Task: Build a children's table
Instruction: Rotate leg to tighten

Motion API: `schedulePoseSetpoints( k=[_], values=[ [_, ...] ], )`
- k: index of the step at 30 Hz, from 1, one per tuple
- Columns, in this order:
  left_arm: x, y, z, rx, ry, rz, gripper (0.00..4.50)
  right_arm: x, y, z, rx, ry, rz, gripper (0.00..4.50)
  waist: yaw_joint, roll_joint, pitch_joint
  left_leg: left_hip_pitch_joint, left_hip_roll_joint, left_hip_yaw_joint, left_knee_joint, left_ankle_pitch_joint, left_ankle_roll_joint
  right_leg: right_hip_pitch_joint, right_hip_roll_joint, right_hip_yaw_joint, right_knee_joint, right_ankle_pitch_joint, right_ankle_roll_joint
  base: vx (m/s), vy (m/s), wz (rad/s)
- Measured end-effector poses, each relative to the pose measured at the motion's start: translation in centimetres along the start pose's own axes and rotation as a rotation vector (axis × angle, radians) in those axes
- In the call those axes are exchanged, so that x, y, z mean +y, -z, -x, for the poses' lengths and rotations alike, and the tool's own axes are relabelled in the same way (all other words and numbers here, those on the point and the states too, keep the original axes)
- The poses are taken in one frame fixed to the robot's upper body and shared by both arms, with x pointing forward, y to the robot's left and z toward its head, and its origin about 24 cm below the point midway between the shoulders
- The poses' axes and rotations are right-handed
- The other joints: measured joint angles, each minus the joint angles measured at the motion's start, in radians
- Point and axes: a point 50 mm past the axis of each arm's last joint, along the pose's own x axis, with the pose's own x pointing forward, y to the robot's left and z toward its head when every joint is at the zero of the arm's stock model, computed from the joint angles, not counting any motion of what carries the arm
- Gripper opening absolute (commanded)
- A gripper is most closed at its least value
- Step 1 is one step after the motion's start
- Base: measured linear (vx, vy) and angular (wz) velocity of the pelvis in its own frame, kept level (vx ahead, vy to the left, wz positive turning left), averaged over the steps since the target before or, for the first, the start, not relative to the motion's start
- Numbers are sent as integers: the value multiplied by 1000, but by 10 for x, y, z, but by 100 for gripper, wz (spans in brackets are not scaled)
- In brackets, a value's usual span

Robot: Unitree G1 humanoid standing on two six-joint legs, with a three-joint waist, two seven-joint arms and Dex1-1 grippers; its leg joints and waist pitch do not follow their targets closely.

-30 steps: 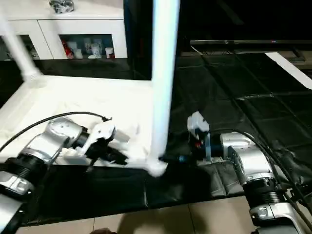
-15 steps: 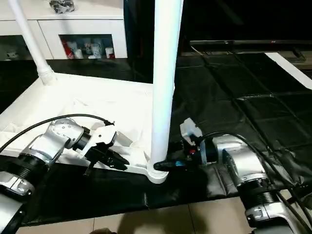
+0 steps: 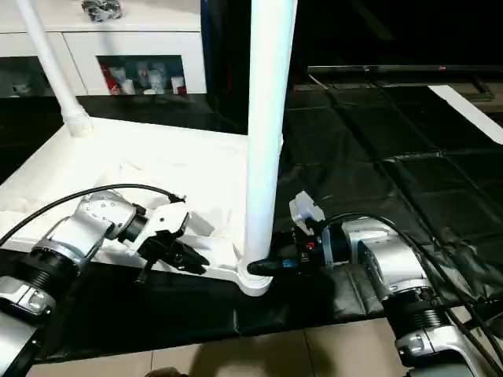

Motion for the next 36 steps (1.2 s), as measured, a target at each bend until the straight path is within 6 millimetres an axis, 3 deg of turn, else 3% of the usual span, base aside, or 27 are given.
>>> schedulePoseSetpoints(
  k=[2, 10, 13, 19, 20, 21, 23, 26, 30, 36],
  values=[
    [3, 1, -2, -20, -49, 42, 0, -3, 0, 1, -15, 67, -9, 204, -1, 0, 0, 1, 0, 0, 0, 0, 0, 1, 0, 0, 0, 0, 0, 0, 0, 0],
    [26, -4, -13, -83, -338, 293, 0, -31, -7, -17, -109, 558, -69, 199, -67, 1, 0, 2, -1, -2, 1, 1, -2, 0, 0, 0, -1, 0, 3, 0, 0, 0],
    [35, -12, -24, -118, -452, 372, 0, -45, -16, -25, -118, 741, -92, 198, -84, 1, -1, 3, -1, -3, 1, 1, -2, -1, 0, -1, -1, 1, 3, 0, 0, 0],
    [42, -20, -35, -177, -556, 428, 0, -56, -26, -31, -124, 903, -92, 198, -81, 2, -1, 0, -1, -3, -3, 0, -1, -4, 1, -1, -2, 1, -1, 0, 0, 0],
    [42, -21, -36, -182, -561, 436, 0, -57, -26, -31, -131, 907, -87, 251, -80, 2, -1, 0, -1, -3, -3, 0, -1, -4, 1, -1, -3, 1, -1, 0, 0, 0],
    [42, -21, -37, -187, -568, 445, 0, -57, -25, -32, -146, 915, -91, 264, -80, 2, -1, 0, -1, -3, -3, 0, 0, -4, 1, -1, -3, 1, -1, 0, 0, 0],
    [43, -21, -37, -187, -576, 455, 0, -57, -25, -35, -156, 917, -96, 266, -80, 1, -1, 0, -1, -2, -3, 0, 0, -4, 1, -1, -3, 1, -1, 0, 0, 0],
    [43, -22, -37, -185, -577, 456, 0, -57, -25, -35, -159, 916, -97, 307, -80, 1, -1, 0, -1, -2, -3, 0, -1, -4, 1, -1, -3, 1, -1, 0, 0, 0],
    [42, -20, -33, -177, -553, 437, 0, -53, -23, -36, -182, 880, -88, 316, -83, 2, -1, 0, -1, -2, -3, 0, -1, -5, 1, -1, -3, 1, -1, 0, 0, 0],
    [38, -17, -26, -160, -492, 375, 0, -45, -17, -29, -207, 776, -60, 387, -80, 2, 0, 0, -1, -2, -5, 1, 1, -6, 1, -1, -2, 1, -1, 0, 0, 0]
  ],
)
